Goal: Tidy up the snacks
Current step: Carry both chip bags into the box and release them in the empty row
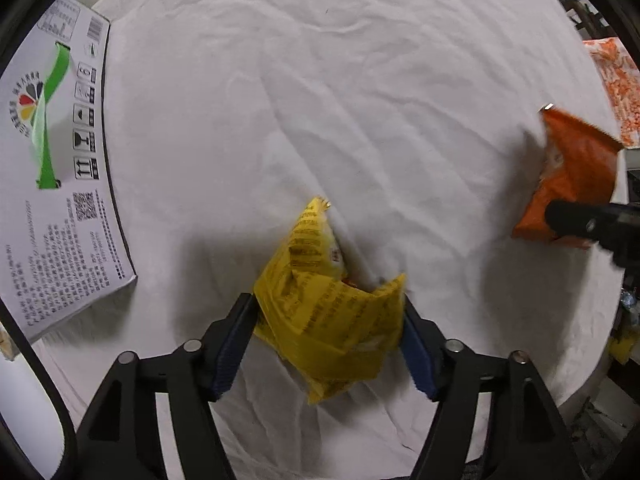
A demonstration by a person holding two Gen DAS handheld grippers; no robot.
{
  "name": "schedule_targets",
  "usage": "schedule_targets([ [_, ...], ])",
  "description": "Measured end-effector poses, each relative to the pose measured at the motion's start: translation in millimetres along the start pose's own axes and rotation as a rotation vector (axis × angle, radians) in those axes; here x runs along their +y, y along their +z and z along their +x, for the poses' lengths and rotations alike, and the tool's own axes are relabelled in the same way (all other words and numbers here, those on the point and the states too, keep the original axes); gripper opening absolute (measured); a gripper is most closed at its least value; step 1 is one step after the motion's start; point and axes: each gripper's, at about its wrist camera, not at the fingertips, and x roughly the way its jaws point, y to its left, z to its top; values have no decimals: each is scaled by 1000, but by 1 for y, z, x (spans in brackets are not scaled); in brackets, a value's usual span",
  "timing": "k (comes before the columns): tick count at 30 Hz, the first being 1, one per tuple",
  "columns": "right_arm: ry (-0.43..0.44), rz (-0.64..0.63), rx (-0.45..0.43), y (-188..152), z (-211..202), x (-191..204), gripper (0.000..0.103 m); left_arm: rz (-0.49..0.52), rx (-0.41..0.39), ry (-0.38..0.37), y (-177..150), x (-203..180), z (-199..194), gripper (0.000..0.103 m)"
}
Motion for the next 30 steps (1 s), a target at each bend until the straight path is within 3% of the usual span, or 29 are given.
schedule_targets([
  [4,13,38,-7,5,10,2,58,-1,11,20,-10,12,18,66],
  [6,6,53,-20,5,13,3,58,-15,-8,12,-22,14,24,58],
  [10,-29,33,-36,4,14,14,50,-37,-37,8,-34,17,20,49],
  [30,23,-104,-204,-59,-71,108,47,-81,-283,-101,-84,38,-118,45],
])
